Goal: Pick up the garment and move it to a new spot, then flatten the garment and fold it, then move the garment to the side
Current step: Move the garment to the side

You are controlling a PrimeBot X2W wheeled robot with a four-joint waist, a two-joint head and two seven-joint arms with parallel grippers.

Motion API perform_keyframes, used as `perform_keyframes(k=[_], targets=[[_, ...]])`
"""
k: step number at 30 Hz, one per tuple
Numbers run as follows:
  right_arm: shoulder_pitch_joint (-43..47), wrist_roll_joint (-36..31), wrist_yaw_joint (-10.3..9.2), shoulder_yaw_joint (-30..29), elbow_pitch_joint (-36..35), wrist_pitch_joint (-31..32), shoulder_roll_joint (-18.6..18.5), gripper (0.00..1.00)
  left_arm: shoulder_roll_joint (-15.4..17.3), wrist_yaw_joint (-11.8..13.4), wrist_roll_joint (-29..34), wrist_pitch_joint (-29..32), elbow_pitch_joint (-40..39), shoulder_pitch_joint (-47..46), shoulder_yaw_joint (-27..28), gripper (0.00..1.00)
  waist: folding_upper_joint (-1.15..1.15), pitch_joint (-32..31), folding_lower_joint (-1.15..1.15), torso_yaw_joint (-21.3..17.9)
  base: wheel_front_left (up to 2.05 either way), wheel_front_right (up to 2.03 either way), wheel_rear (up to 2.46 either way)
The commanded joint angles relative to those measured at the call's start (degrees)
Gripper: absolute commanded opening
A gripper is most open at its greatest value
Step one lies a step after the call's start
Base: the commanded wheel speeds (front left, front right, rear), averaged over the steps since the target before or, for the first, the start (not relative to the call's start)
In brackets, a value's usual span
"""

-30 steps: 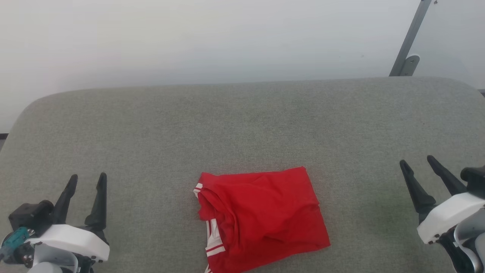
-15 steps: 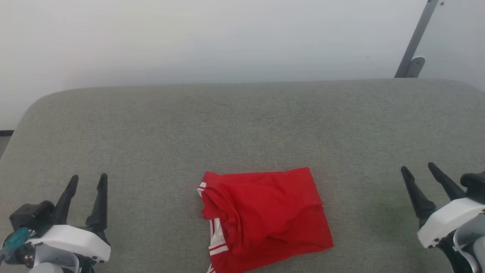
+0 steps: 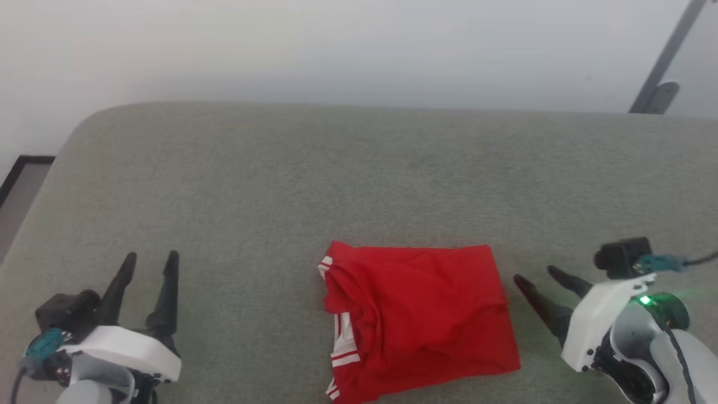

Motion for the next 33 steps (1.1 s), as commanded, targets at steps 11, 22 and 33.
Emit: perform_keyframes(k=[11, 22, 33], targets=[[-4.52, -0.13, 0.02, 1.19, 3.94, 21.89, -0.17, 1.0, -1.45, -0.08, -1.5, -0.23, 1.53, -3.64, -3.06, 1.0, 0.0, 4.21, 0.0, 5.81, 0.0, 0.0, 0.0], [-5.44, -3.82, 0.02, -1.23, 6.75, 31.18, 4.14, 0.0, -2.15, -0.08, -1.81, -0.24, 2.35, -5.68, -4.17, 1.0, 0.0, 6.51, 0.0, 7.88, 0.0, 0.0, 0.0], [-6.99, -8.88, -0.04, -9.25, -0.38, 34.26, 1.8, 0.0, -1.95, -0.08, -1.63, -0.24, 1.47, -8.36, -4.52, 1.0, 0.0, 7.64, 0.0, 3.81, 0.0, 0.0, 0.0]])
